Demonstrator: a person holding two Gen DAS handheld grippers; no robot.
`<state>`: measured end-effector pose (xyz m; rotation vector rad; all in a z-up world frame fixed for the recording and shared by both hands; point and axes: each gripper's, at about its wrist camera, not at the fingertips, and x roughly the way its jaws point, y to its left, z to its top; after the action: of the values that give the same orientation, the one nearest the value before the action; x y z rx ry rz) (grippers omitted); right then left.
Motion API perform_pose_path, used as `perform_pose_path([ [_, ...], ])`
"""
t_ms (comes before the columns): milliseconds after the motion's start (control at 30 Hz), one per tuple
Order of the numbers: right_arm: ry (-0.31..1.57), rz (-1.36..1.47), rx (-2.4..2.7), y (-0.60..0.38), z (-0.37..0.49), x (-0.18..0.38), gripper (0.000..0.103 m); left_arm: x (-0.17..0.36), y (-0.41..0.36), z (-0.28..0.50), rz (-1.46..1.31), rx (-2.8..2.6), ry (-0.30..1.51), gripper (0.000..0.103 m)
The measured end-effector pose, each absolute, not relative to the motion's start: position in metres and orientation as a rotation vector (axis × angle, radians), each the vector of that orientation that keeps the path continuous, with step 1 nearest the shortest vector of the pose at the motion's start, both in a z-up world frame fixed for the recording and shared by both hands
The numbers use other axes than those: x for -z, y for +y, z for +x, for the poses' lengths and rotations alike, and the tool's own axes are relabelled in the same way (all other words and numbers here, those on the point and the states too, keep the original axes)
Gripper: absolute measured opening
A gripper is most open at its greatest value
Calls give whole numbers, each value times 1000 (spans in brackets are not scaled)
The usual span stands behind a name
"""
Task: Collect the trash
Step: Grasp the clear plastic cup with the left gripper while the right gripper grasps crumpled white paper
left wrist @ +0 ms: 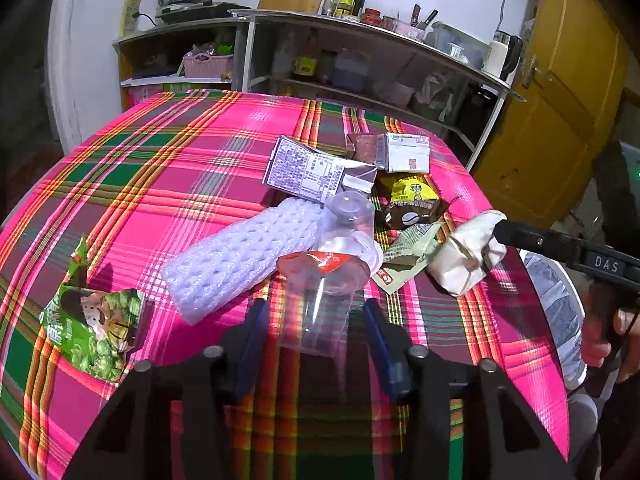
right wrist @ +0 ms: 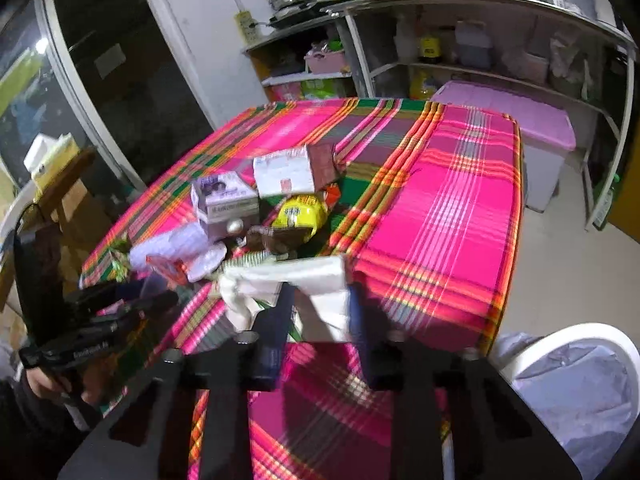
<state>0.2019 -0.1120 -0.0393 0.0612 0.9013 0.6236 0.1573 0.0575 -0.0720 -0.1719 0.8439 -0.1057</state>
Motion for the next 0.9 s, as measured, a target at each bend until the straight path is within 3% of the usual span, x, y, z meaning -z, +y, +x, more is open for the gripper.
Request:
perform_pose_path([
  [100, 907, 45, -616, -110, 195, 43, 11, 72, 56, 158, -168, 109, 845, 32],
  [333, 872, 58, -603, -114, 174, 35, 4, 70, 52, 153, -165, 108, 838, 32],
  [900, 780, 116, -512, -145, 111, 9, 3, 39, 30, 116, -160, 160, 768, 32],
])
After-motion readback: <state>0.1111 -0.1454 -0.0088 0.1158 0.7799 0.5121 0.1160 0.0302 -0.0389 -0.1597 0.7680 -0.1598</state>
